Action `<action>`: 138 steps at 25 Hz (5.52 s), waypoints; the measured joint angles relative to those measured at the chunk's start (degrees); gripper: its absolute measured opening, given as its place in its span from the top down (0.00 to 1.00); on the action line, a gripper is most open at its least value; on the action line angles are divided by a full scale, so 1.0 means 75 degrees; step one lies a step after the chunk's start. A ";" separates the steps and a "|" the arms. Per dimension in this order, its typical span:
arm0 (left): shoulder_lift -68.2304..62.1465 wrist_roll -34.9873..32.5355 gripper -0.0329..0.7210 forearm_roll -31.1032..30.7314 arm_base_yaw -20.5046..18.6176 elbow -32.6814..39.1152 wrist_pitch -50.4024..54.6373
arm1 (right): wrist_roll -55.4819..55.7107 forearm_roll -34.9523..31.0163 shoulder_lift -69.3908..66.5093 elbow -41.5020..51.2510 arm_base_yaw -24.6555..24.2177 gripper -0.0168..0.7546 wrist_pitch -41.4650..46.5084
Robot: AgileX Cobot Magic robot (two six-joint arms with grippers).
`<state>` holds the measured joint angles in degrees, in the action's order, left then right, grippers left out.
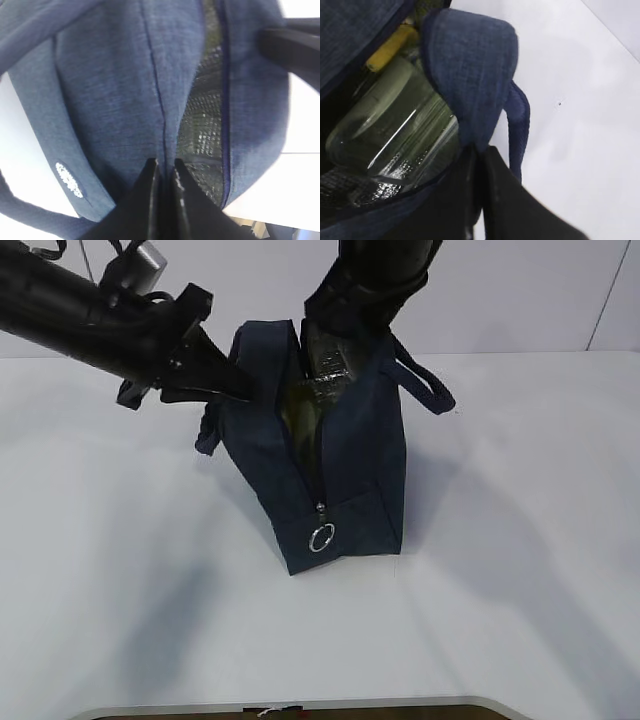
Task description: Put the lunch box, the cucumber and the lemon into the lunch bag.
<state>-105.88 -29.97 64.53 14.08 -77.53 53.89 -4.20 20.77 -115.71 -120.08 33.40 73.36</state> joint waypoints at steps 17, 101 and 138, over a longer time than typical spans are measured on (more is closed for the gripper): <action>-0.0059 -0.0108 0.95 0.0045 0.0030 0.0000 -0.0062 | 0.0560 0.0018 -0.0465 0.0000 -0.0031 0.95 -0.0215; 0.3507 0.4224 0.63 -0.6278 0.1264 -0.0526 0.2319 | 0.0489 -0.2316 0.9491 1.2282 -0.0031 0.59 -0.9327; 0.4144 0.4657 0.64 -0.6231 0.1914 0.0450 0.2319 | 0.2453 -0.0787 0.3267 1.4198 -0.0031 0.59 -1.8099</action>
<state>-74.80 4.96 17.80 28.43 -74.16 71.29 14.20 14.87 -91.20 -13.60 33.17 -62.38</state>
